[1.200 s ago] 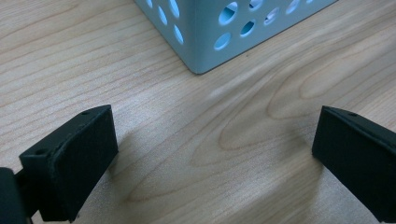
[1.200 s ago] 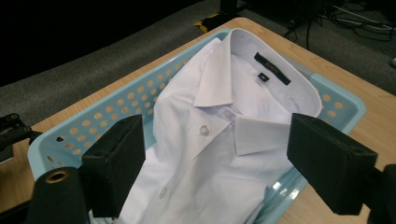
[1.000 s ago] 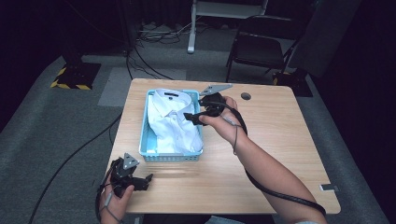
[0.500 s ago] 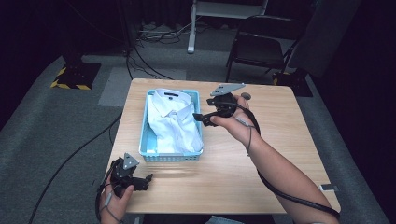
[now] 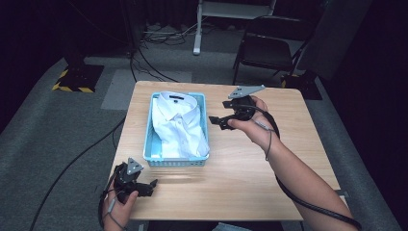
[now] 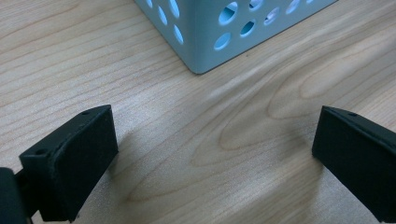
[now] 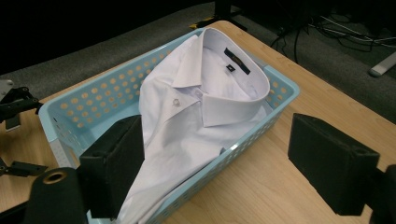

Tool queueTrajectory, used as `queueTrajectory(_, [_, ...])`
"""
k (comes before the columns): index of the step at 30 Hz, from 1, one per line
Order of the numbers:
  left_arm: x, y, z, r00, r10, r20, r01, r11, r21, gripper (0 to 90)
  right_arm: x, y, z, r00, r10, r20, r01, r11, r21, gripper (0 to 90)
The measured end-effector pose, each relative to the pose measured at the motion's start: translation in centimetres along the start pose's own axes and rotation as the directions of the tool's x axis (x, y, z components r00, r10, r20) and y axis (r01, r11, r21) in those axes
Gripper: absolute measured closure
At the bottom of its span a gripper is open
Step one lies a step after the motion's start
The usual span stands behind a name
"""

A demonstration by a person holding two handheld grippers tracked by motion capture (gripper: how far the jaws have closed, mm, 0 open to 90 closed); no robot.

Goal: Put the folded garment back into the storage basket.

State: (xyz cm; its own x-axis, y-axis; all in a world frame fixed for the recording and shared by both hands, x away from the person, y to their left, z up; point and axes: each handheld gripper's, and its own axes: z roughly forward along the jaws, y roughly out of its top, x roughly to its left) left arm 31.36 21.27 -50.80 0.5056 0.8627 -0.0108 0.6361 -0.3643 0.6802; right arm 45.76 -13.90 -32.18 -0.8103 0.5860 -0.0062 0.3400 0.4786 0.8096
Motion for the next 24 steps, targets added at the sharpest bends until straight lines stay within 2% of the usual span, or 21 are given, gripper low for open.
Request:
queueTrajectory(13, [0.0,0.0,0.0,1.0000,0.000,0.000,0.000,1.0000,0.000,0.2,-1.5,-1.0,-2.0,0.9997,0.006,0.024,-0.006,1.000,0.000,18.8])
queueTrajectory(24, [0.0,0.0,0.0,1.0000,0.000,0.000,0.000,1.0000,0.000,0.3,-2.5,-1.7,-3.5,0.9995,-0.008,0.029,0.008,1.000,0.008,18.8])
